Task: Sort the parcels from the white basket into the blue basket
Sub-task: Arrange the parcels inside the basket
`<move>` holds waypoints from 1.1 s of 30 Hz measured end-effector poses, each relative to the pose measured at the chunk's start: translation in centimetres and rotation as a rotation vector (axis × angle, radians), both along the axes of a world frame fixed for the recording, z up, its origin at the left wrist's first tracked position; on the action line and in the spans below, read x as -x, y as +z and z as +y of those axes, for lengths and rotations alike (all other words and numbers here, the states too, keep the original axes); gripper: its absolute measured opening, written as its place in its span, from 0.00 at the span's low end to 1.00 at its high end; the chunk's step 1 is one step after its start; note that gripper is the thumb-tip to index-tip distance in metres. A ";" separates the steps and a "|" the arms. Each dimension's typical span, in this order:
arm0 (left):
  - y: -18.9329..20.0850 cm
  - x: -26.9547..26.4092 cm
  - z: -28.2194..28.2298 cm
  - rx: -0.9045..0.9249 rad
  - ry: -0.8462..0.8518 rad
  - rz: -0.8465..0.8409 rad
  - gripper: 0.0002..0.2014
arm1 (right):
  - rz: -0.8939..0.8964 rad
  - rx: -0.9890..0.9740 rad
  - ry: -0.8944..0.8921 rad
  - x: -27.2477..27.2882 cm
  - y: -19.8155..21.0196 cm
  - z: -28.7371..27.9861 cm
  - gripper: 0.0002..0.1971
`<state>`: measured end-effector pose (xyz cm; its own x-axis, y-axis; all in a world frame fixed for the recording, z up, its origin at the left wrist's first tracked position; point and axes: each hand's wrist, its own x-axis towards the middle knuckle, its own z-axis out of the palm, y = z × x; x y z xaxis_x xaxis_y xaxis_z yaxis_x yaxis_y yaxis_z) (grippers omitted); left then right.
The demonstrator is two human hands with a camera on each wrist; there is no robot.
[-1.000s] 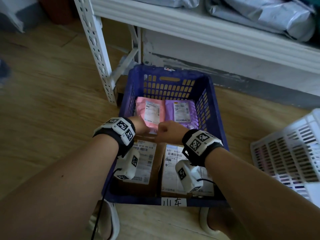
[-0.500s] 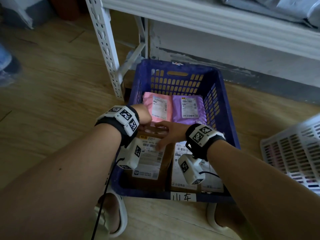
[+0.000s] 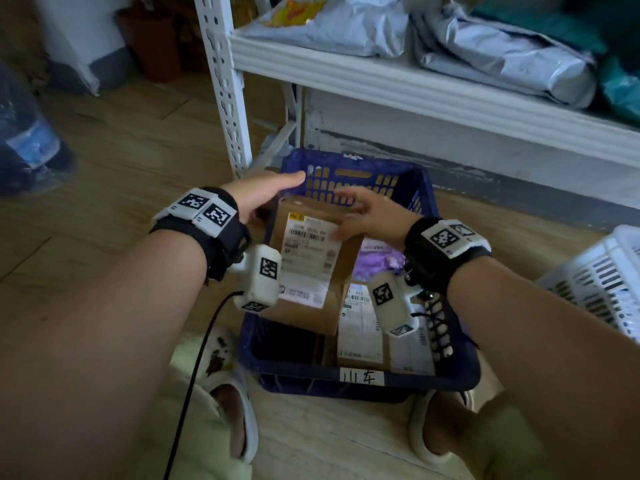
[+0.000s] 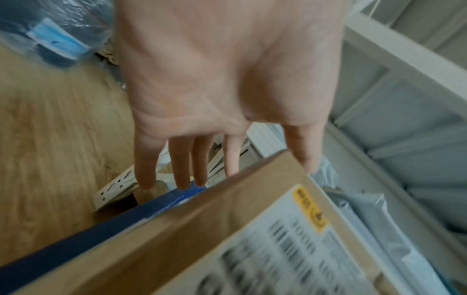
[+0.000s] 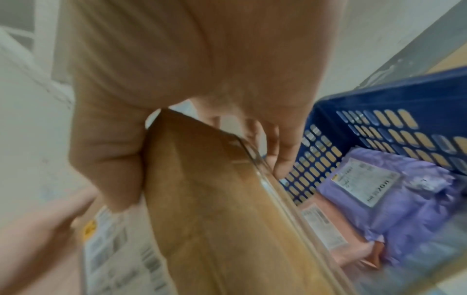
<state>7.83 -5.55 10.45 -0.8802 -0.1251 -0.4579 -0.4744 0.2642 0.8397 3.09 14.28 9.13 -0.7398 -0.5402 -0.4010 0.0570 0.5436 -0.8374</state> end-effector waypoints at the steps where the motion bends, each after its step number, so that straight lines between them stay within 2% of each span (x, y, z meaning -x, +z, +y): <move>1: 0.6 -0.5 0.0 -0.090 0.002 0.007 0.33 | 0.001 0.075 -0.061 0.0 1.0 0.5 0.38; 3: 1.4 -1.3 0.3 -0.221 0.011 0.020 0.38 | -0.015 0.198 -0.165 -0.1 2.7 1.5 0.35; 5: 2.0 -2.1 1.1 -0.304 -0.005 0.045 0.37 | -0.009 0.268 -0.265 -0.2 3.8 2.6 0.32; 7: 2.3 -2.6 2.2 -0.320 -0.047 0.062 0.29 | -0.004 0.356 -0.381 -0.2 4.4 3.9 0.32; 8: 2.2 -2.7 2.9 -0.283 -0.067 0.058 0.20 | -0.015 0.411 -0.438 -0.2 4.5 4.5 0.30; 10: 2.4 -2.5 4.5 -0.257 -0.085 0.066 0.08 | -0.017 0.504 -0.511 -0.5 4.7 5.9 0.21; 12: 2.5 -1.9 6.3 -0.288 -0.101 0.061 0.08 | -0.020 0.552 -0.530 -0.7 4.4 7.3 0.07; 13: 2.5 -1.7 7.1 -0.310 -0.107 0.046 0.10 | -0.041 0.571 -0.545 -0.8 4.0 7.9 0.05; 17: 1.9 -0.7 9.2 -0.348 -0.056 0.026 0.19 | -0.189 0.553 -0.624 -0.6 2.5 9.2 0.21; 20: 1.7 0.0 9.5 -0.405 -0.011 0.046 0.17 | -0.212 0.585 -0.622 -0.2 2.4 9.7 0.19; 21: 1.7 0.2 9.5 -0.403 -0.008 0.044 0.20 | -0.215 0.593 -0.622 -0.1 2.5 9.8 0.18; 24: 1.4 0.7 9.5 -0.400 -0.029 0.024 0.36 | -0.221 0.601 -0.625 0.1 2.4 10.0 0.17; 25: 1.2 0.8 9.5 -0.419 -0.023 0.027 0.34 | -0.217 0.597 -0.619 0.2 2.4 10.0 0.17; 28: 0.9 1.1 9.9 -0.443 -0.028 0.035 0.19 | -0.195 0.587 -0.610 0.3 2.3 10.1 0.17; 33: 0.6 1.4 10.0 -0.486 -0.030 0.021 0.15 | -0.177 0.579 -0.632 0.3 2.2 10.1 0.17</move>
